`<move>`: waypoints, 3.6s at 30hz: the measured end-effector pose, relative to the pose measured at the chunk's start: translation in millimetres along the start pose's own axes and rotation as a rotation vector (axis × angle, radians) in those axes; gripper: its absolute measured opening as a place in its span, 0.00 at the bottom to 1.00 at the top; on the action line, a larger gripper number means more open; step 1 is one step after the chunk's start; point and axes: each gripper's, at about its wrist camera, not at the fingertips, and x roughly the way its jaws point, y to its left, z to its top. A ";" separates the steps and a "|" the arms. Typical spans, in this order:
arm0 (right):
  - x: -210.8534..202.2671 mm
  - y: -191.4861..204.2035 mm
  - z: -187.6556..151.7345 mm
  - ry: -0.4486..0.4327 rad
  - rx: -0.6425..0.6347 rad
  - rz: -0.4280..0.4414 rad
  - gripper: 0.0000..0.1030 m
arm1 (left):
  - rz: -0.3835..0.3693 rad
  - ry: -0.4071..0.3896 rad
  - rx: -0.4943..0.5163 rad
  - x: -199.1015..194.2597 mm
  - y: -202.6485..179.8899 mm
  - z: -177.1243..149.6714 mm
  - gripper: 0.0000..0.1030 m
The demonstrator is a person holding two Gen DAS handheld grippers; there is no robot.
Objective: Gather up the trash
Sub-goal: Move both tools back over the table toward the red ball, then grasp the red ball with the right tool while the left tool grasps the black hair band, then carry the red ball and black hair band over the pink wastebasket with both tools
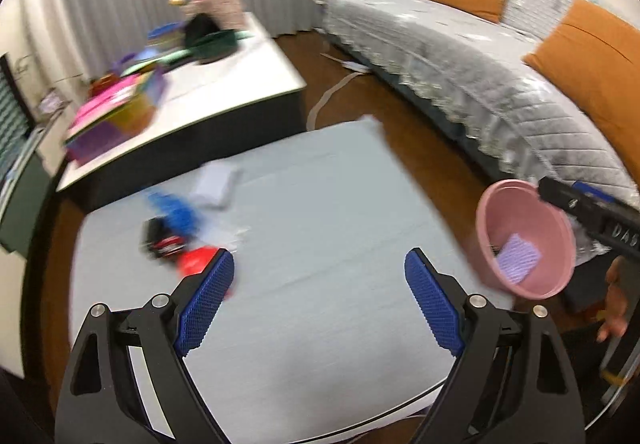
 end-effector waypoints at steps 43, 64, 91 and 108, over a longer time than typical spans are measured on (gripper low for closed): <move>220.5 310.1 -93.3 0.294 -0.443 0.043 0.62 | 0.347 0.139 -0.581 69.5 311.1 -84.3 0.84; 97.2 99.2 -22.2 0.164 -0.203 -0.126 0.62 | 0.127 0.195 -0.477 135.8 255.2 -15.0 0.84; 102.7 100.9 -19.2 0.142 -0.274 -0.107 0.62 | 0.092 0.156 -0.536 128.8 274.5 -16.2 0.23; -22.6 99.7 -85.0 0.098 -0.315 -0.010 0.62 | -0.013 0.087 -0.286 -28.0 150.0 -105.0 0.23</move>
